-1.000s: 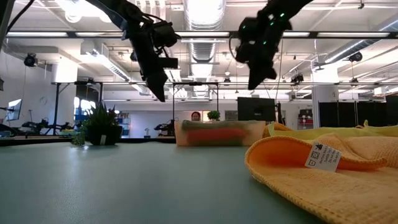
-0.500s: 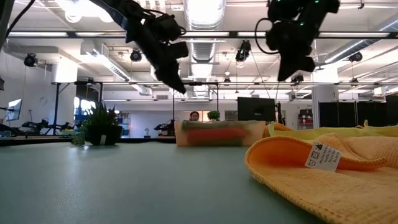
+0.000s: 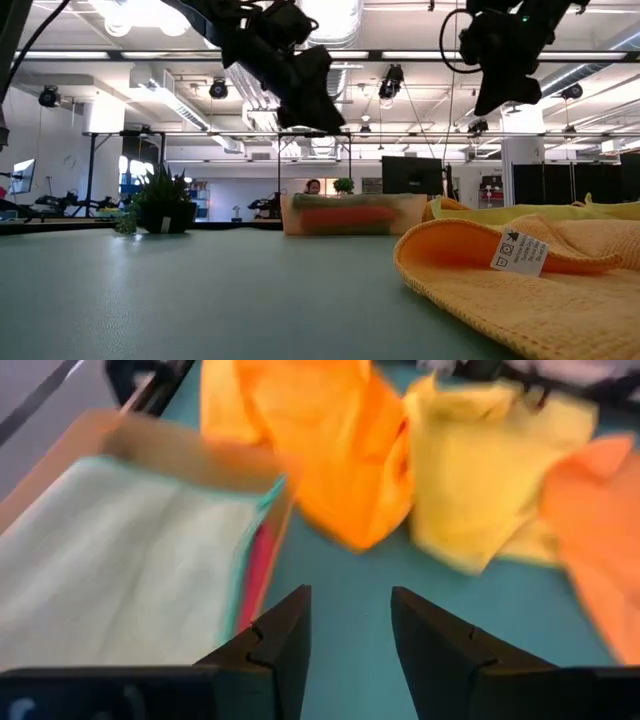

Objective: Fold microfiber towels
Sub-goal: Fold the yellow microfiber towel

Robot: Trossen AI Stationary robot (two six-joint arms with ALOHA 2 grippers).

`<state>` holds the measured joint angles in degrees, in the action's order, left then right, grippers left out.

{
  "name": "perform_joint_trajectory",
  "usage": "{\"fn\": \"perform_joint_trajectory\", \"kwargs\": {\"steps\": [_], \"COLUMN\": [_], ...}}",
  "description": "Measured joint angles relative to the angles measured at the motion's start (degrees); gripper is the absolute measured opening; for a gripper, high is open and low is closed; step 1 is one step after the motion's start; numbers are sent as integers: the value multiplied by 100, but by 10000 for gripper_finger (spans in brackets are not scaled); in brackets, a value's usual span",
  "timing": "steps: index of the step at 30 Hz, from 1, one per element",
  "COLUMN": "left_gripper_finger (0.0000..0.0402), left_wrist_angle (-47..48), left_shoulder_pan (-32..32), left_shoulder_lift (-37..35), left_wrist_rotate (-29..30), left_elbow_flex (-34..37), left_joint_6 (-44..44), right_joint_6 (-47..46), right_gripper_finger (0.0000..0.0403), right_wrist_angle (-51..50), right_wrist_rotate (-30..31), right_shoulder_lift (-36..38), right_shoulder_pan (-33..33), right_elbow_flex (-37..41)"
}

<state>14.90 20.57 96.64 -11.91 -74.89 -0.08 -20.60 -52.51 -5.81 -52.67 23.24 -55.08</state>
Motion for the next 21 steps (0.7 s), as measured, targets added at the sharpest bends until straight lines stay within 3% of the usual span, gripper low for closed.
{"fn": "perform_joint_trajectory", "kwargs": {"steps": [11, 21], "left_gripper_finger": [124, 124], "left_wrist_angle": [-1587, -1966], "left_shoulder_pan": [-785, -1292], "left_shoulder_lift": [860, 1571], "left_wrist_rotate": [-7, -4], "left_elbow_flex": [-11, -64], "left_joint_6": [-1015, -1030], "right_joint_6": [256, 566], "right_gripper_finger": [9, 9], "right_wrist_angle": [-131, -123], "right_wrist_rotate": [-4, -4], "right_shoulder_lift": [52, 40], "right_shoulder_pan": [0, 0], "right_elbow_flex": [5, 49]}}
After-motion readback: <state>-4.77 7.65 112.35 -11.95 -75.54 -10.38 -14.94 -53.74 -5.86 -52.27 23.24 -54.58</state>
